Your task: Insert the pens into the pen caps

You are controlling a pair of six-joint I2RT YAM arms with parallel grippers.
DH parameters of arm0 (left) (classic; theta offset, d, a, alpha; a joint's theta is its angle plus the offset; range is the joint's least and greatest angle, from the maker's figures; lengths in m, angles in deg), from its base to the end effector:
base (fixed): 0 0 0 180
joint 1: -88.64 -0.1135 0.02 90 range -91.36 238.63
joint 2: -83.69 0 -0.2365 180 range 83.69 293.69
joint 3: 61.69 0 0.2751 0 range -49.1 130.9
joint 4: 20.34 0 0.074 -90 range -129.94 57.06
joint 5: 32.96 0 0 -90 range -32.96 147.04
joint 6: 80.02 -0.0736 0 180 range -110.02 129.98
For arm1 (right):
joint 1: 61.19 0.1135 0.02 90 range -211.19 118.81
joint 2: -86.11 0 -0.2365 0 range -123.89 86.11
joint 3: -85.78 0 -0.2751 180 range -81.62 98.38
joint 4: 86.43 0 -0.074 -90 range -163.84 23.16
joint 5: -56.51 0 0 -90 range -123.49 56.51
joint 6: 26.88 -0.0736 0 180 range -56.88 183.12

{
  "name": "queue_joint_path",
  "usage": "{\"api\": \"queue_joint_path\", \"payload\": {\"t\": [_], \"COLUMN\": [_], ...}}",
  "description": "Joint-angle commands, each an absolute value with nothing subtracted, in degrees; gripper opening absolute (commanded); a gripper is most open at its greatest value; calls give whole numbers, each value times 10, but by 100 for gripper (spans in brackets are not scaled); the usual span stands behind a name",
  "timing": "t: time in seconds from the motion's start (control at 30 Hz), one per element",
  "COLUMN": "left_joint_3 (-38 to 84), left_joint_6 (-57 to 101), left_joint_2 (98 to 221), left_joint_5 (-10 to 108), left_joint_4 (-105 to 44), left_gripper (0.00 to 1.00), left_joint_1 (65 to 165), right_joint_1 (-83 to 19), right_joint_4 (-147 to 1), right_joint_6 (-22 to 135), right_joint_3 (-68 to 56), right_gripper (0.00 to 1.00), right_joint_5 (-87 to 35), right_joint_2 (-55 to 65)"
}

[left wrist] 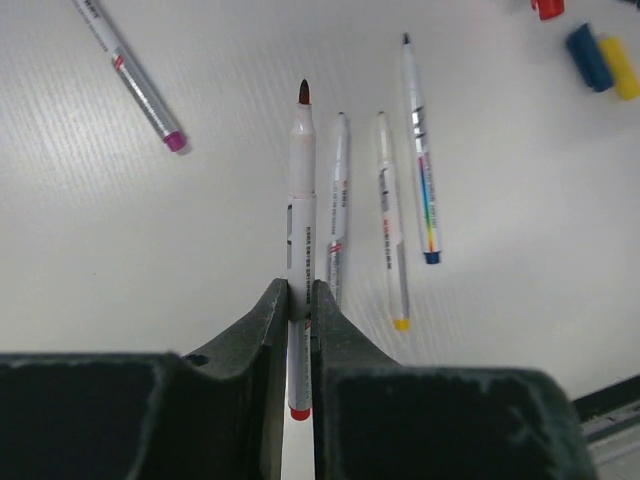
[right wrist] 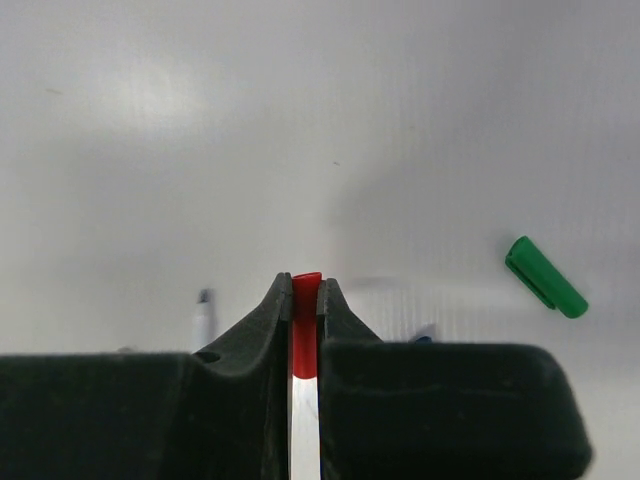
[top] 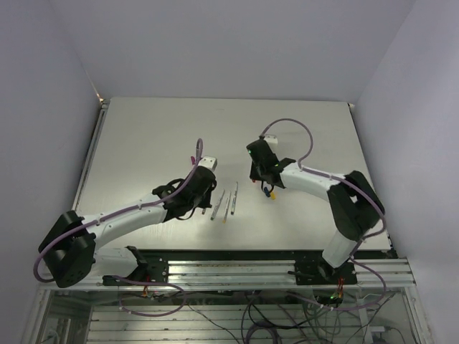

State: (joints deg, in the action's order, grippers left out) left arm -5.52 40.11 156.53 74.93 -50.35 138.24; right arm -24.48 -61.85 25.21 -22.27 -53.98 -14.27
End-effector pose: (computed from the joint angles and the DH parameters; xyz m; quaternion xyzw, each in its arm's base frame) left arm 0.2198 -0.2234 0.1558 0.0987 0.9146 -0.1228 0.3725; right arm 0.3285 0.2128 0.1010 0.0662 0.9326 0.0551 0.3505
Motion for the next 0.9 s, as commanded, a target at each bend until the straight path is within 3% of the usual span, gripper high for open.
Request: {"api": "queue_joint_path", "payload": {"t": [0.0,0.37,0.63,0.87], "left_joint_3": [-68,-73,-66,-82], "left_joint_6": [385,374,375,388], "left_joint_2": [1522,1499,1505,1499], "left_joint_5": [696,623,608,581], "left_joint_4": [-436,-317,-280,-239], "left_gripper": [7,7,7,7], "left_joint_1": [1385,1384,1385,1385], "right_joint_1": [-246,-240,-238,-238], "right_joint_4": [-663,-856,-783,-850], "right_joint_6": [296,349,365,354], "right_joint_3": [-219,-320,-263,-316], "right_gripper": [0,0,0,0], "right_joint_5": [-516,-444,-406,-387], "right_joint_2": [-51,125,153,185]}}
